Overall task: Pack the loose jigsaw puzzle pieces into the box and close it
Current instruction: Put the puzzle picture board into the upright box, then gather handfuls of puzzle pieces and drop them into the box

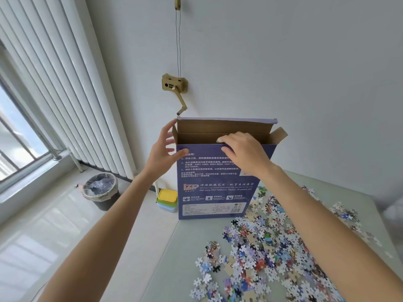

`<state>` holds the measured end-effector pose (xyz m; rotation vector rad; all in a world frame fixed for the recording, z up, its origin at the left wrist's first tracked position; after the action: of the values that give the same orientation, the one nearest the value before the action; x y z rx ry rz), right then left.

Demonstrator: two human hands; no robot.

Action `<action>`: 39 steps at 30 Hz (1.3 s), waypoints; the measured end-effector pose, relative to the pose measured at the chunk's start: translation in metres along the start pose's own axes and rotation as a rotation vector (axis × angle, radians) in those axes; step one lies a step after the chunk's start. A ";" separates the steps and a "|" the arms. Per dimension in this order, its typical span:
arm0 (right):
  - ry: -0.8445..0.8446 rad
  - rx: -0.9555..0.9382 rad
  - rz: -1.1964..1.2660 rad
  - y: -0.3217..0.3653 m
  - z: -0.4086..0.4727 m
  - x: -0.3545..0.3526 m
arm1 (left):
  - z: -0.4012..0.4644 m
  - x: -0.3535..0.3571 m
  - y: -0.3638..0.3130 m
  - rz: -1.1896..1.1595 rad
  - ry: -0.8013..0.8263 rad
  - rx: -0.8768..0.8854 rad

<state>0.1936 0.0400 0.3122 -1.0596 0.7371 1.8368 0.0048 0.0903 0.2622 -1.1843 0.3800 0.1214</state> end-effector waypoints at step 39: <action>-0.101 0.692 0.412 -0.083 -0.062 0.016 | -0.036 -0.011 -0.007 -0.028 -0.031 -0.257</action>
<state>0.2869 0.0332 0.2639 -0.3765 1.4716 1.7279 -0.0116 0.0562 0.2605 -1.4391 0.3274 0.1679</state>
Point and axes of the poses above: each hand's wrist, its own z-axis towards the middle knuckle, its own x-axis out of the palm, y = z × x, the point moved 9 cm from there along z, towards the middle knuckle, and after that the axes turned 2 degrees about z, right-handed, at the moved point
